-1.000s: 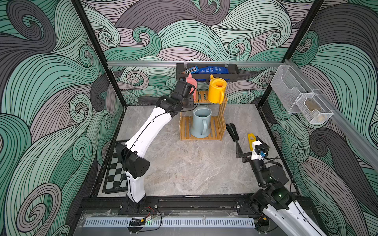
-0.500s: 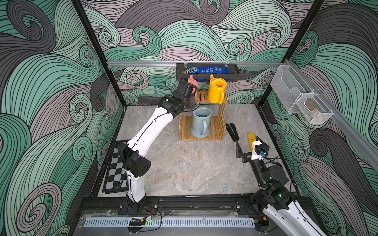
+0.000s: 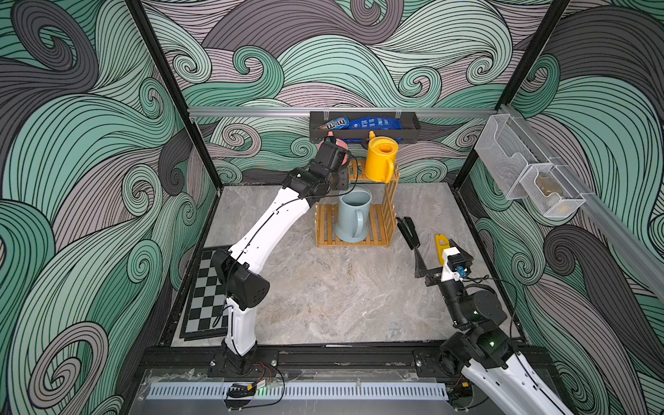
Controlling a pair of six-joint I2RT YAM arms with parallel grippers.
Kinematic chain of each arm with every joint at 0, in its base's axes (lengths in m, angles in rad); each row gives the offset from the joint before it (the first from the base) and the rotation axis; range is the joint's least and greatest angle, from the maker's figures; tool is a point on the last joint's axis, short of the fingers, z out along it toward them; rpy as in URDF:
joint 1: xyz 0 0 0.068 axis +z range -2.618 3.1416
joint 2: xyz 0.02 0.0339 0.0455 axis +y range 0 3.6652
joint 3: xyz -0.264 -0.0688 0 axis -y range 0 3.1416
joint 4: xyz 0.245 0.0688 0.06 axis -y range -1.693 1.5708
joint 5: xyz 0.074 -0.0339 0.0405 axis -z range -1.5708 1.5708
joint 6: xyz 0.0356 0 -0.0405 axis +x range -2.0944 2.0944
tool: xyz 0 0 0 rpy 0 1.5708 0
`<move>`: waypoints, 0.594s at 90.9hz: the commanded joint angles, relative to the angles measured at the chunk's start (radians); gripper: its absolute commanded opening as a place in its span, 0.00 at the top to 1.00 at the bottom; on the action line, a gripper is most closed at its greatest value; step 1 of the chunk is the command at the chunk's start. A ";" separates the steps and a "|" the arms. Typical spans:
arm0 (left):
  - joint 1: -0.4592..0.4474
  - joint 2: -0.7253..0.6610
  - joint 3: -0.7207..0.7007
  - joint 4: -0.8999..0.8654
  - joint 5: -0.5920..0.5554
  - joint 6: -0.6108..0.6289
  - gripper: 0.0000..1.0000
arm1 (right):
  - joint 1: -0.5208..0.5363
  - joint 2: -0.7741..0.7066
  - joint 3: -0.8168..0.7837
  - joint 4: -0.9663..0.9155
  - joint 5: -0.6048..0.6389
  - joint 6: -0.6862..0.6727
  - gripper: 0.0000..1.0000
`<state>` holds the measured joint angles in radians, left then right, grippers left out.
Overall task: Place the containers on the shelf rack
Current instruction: 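Place the container on the shelf.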
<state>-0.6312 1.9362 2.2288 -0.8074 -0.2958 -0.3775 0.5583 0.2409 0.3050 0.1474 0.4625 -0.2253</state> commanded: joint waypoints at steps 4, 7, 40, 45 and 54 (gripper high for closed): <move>-0.007 -0.005 0.039 0.013 -0.025 0.003 0.60 | -0.005 -0.014 -0.013 0.029 0.010 0.000 0.01; -0.007 -0.009 0.039 0.013 -0.026 0.006 0.60 | -0.005 -0.014 -0.013 0.029 0.009 0.001 0.01; -0.008 -0.103 -0.002 0.020 -0.021 0.034 0.57 | -0.005 -0.013 -0.012 0.029 0.007 0.003 0.01; -0.009 -0.122 -0.012 0.025 -0.023 0.044 0.56 | -0.005 -0.011 -0.013 0.029 0.008 0.003 0.01; -0.007 -0.158 -0.028 0.028 -0.022 0.062 0.54 | -0.005 -0.011 -0.012 0.027 0.008 0.003 0.01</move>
<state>-0.6312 1.8519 2.2124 -0.8036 -0.3065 -0.3508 0.5568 0.2371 0.2996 0.1474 0.4622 -0.2253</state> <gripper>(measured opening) 0.445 0.992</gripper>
